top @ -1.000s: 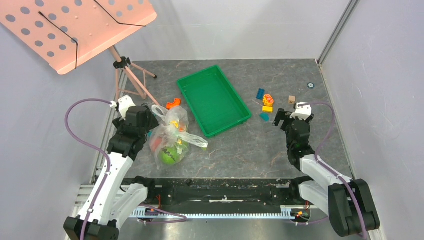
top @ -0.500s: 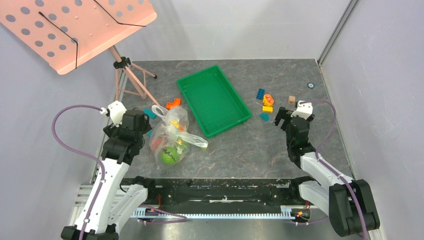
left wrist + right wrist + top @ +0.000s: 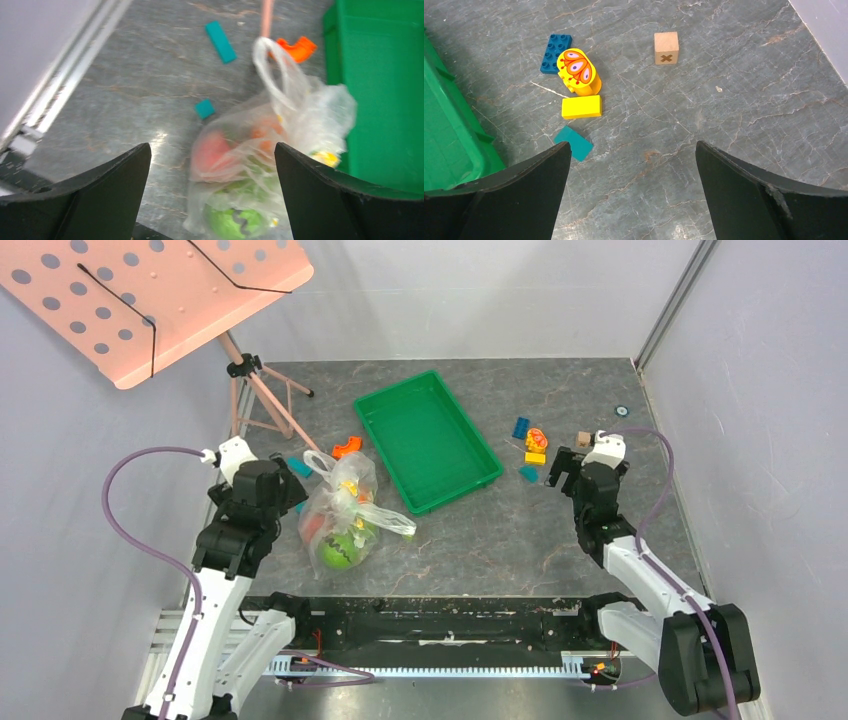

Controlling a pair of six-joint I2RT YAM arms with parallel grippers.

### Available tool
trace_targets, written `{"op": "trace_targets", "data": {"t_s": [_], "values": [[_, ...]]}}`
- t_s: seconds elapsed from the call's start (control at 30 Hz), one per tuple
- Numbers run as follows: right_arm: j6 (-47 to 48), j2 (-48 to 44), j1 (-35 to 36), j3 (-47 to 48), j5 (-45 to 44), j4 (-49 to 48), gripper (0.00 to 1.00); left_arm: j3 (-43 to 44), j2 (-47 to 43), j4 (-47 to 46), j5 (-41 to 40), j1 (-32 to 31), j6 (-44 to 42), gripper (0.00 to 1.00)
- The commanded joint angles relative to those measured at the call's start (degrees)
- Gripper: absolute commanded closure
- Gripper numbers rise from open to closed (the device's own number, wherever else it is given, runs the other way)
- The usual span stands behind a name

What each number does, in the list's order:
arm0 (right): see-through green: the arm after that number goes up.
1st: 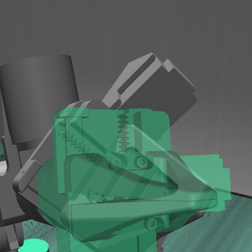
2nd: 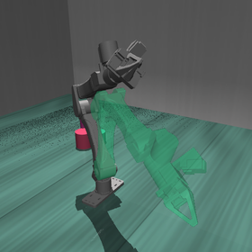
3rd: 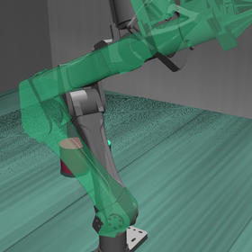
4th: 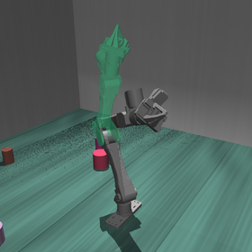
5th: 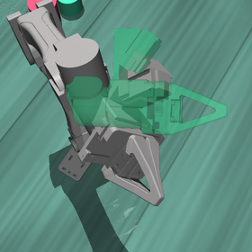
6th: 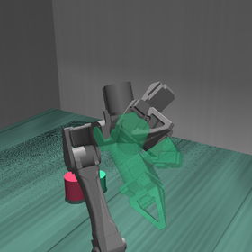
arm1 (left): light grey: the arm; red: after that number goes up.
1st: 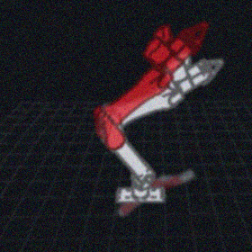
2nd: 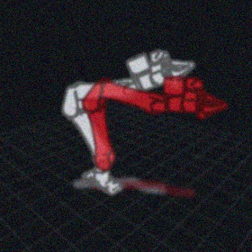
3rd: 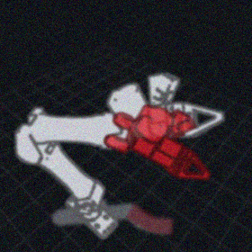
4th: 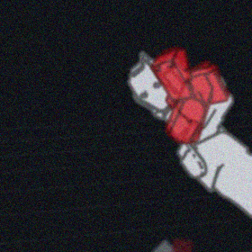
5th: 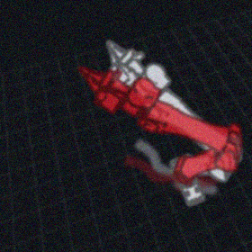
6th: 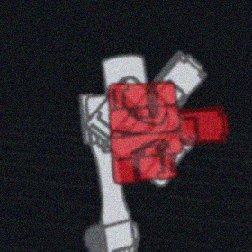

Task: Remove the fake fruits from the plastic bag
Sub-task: Pick up the plastic bag at the center of the board.

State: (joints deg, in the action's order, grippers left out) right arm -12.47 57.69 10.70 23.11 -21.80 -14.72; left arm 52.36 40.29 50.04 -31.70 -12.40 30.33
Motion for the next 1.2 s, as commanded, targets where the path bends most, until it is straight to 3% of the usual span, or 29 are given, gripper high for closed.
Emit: {"op": "trace_targets", "data": {"t_s": [0.0,0.2,0.3,0.47,0.73,1.17], "values": [[0.0,-1.8,-0.2,3.2,2.1,5.6,0.02,4.7,3.0,-3.9,14.7,-0.2,-3.3,0.0],[-1.1,-4.4,-0.2,3.3,8.9,8.5,0.02,4.7,8.0,-8.9,29.5,-0.2,-5.2,0.0],[-1.8,-5.2,-0.2,2.7,10.6,8.9,0.02,1.4,6.8,-13.2,30.8,-0.3,-4.6,0.0],[-1.8,-5.5,-0.2,2.1,11.8,9.6,0.02,0.2,9.3,-12.7,31.2,-1.2,-5.8,0.0],[-1.7,-5.0,-0.2,2.2,12.4,10.2,0.02,-2.9,12.7,-12.3,22.0,-9.3,-5.1,0.01],[-1.7,-4.3,-0.2,3.0,12.9,10.8,0.02,-3.2,16.8,-8.8,15.5,-11.6,-1.7,0.09]]}}
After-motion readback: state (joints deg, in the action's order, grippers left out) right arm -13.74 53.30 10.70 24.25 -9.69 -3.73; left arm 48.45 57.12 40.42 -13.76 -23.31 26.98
